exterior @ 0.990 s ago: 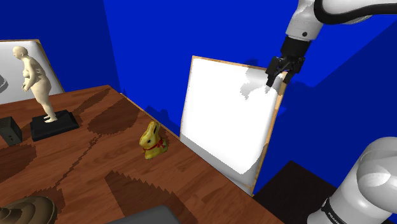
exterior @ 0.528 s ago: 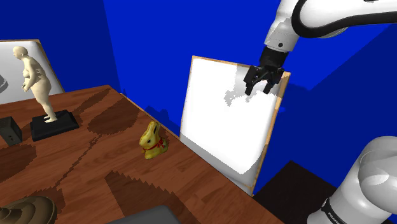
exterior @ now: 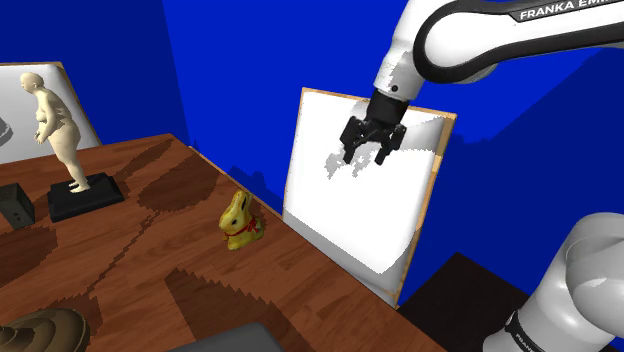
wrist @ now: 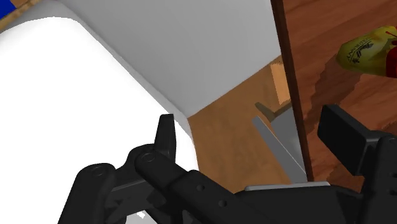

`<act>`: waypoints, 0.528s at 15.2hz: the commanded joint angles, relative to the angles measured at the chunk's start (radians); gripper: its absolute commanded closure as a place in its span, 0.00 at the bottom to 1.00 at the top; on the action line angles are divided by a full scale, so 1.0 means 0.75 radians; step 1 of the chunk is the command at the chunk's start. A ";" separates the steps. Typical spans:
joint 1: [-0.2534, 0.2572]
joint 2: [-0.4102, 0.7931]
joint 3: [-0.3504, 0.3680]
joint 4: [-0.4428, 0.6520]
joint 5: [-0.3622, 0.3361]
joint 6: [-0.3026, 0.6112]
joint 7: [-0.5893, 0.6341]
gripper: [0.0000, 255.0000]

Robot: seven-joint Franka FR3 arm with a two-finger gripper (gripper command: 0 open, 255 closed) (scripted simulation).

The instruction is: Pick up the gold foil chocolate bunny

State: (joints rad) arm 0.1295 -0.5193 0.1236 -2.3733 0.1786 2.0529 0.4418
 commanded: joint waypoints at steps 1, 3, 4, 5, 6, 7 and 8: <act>0.022 0.054 0.035 0.012 0.039 0.063 0.047 0.00; 0.039 0.120 0.066 0.039 0.070 0.122 0.088 0.00; 0.047 0.154 0.081 0.055 0.084 0.150 0.108 0.00; 0.055 0.189 0.096 0.073 0.097 0.179 0.127 0.00; 0.062 0.224 0.112 0.093 0.109 0.206 0.147 0.00; 0.069 0.261 0.126 0.114 0.119 0.233 0.167 0.00; 0.076 0.298 0.141 0.136 0.128 0.260 0.187 0.00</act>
State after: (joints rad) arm 0.1805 -0.3258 0.2165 -2.2834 0.2658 2.2202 0.5656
